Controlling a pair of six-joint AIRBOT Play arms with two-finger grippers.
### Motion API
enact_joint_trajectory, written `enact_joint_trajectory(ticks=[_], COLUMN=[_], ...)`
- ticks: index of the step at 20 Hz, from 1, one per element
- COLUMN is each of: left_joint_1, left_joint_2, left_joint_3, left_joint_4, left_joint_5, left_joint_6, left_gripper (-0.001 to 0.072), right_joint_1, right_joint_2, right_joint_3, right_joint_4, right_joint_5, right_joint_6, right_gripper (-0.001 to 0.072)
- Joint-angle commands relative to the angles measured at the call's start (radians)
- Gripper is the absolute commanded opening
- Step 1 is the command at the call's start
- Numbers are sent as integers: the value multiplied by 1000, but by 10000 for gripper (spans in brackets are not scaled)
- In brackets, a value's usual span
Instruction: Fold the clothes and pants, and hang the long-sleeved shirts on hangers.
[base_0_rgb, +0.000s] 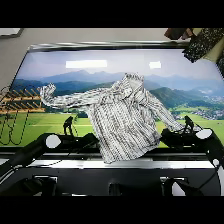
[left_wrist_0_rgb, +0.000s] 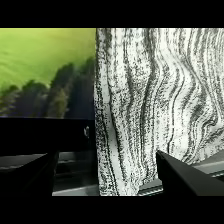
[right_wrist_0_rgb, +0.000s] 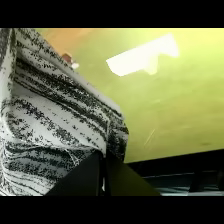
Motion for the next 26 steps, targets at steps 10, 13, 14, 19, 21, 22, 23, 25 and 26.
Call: enact_joint_trajectory(ticks=[10, 13, 14, 19, 21, 22, 23, 25, 26], left_joint_1=[-169, -173, -172, -36, 68, 117, 159, 219, 239], left_joint_2=[-161, -179, -175, -123, -100, -90, -84, -79, -78], left_joint_3=[0, 0, 3, 164, 330, 434, 547, 766, 868], left_joint_4=[-163, -167, -166, -111, -23, 41, 106, 199, 227], left_joint_5=[191, 192, 200, 216, 177, 148, 116, 52, 25], left_joint_6=[-47, -41, -32, 125, 152, 152, 152, 152, 153], left_gripper=[712, 76, 19, 16, 14, 13, 13, 14, 14], right_joint_1=[0, 0, 0, 0, 0, 0, 0, 0, 0], right_joint_2=[21, 67, 82, 138, 138, 135, 135, 135, 135], right_joint_3=[-1, -1, -1, 99, 261, 364, 464, 676, 778], right_joint_4=[1, 22, 43, 459, 556, 575, 584, 582, 582], right_joint_5=[102, 146, 155, 32, -13, -24, -33, -50, -59], right_joint_6=[3, 13, 13, -79, -110, -112, -112, -113, -116], right_gripper=[34, 34, 33, 31, 31, 31, 31, 31, 31])
